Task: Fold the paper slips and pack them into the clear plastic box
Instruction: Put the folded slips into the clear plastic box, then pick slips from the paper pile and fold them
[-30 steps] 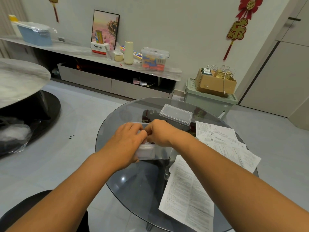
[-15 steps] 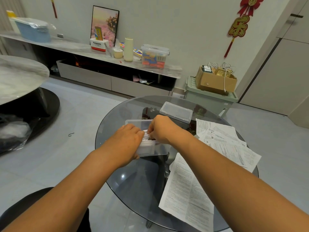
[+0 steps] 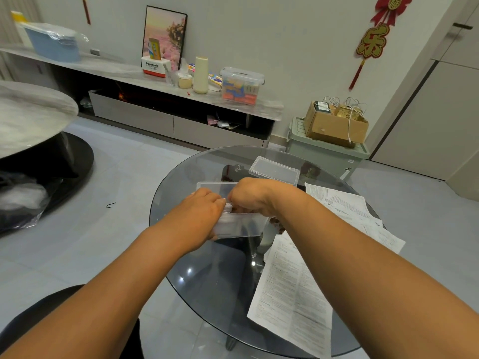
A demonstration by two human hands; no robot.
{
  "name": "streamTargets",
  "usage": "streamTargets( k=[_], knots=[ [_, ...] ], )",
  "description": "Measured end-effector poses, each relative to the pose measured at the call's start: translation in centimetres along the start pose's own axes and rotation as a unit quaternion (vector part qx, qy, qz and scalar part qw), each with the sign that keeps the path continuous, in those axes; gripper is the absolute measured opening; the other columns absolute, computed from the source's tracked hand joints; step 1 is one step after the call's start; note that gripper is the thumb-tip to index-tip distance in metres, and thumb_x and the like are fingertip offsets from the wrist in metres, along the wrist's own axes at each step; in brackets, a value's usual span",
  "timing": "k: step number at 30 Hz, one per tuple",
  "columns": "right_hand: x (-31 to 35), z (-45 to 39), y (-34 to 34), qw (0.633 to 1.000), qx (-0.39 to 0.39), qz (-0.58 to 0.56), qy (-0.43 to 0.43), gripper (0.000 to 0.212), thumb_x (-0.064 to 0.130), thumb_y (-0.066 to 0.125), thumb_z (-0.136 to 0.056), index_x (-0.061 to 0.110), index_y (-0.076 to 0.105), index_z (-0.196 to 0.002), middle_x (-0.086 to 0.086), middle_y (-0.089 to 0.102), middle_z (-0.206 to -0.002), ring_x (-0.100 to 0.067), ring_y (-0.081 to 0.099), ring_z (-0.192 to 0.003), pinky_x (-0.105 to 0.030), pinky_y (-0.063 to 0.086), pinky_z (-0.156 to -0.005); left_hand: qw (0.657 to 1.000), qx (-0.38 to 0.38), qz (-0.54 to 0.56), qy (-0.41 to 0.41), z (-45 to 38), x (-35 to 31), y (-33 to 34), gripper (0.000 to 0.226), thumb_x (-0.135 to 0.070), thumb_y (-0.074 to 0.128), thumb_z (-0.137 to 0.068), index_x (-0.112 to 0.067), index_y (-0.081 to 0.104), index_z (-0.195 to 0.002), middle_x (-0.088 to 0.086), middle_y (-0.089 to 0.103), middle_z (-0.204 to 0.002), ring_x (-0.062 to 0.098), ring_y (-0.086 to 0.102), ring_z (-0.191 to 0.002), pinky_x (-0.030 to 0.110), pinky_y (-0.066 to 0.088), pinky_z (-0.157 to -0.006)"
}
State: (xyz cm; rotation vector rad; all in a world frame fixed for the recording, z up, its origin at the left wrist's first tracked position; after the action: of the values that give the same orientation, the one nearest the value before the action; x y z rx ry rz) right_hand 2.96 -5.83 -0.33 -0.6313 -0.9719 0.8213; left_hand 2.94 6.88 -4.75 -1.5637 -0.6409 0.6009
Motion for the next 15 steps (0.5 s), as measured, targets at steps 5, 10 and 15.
streamTargets(
  k=[5, 10, 15],
  knots=[
    [-0.2, 0.9, -1.7, 0.99, -0.124, -0.036, -0.049, 0.034, 0.001, 0.049, -0.099, 0.004, 0.069, -0.127, -0.015, 0.067, -0.128, -0.031, 0.062, -0.111, -0.041, 0.053, -0.101, 1.0, 0.002, 0.005, -0.027, -0.9, 1.2, -0.2, 0.07, -0.038, 0.078, -0.083, -0.017, 0.047, -0.142, 0.001, 0.051, -0.141, 0.022, 0.04, -0.131, 0.037, 0.04, -0.108],
    [-2.1, 3.3, -2.8, 0.96, -0.23, -0.131, -0.094, 0.042, 0.005, 0.044, -0.104, 0.018, 0.067, -0.136, -0.002, 0.065, -0.138, -0.022, 0.059, -0.127, -0.041, 0.048, -0.111, 0.996, -0.034, 0.077, -0.039, -1.7, 2.0, -0.3, 0.073, -0.028, 0.081, -0.082, -0.018, 0.045, -0.145, 0.002, 0.048, -0.145, 0.024, 0.038, -0.134, 0.042, 0.038, -0.111],
    [-6.4, 5.3, -2.8, 0.945, -0.276, -0.15, -0.087, 0.037, 0.009, 0.047, -0.104, 0.022, 0.073, -0.127, 0.003, 0.07, -0.129, -0.012, 0.065, -0.105, -0.029, 0.057, -0.09, 0.987, -0.135, 0.078, -0.025, -2.0, 3.0, 0.7, 0.089, -0.017, 0.085, -0.079, -0.022, 0.036, -0.153, 0.009, 0.036, -0.156, 0.033, 0.034, -0.143, 0.053, 0.033, -0.117]
  ],
)
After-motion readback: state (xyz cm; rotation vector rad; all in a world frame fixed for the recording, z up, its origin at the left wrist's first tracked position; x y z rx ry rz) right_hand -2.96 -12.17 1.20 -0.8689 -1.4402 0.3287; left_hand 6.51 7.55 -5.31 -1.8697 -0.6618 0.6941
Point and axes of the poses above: each hand's wrist, its own z-axis away from the middle knuckle, its own y-axis out of the palm, x = y × z, the point moved 4 cm from there along -z, towards the middle knuckle
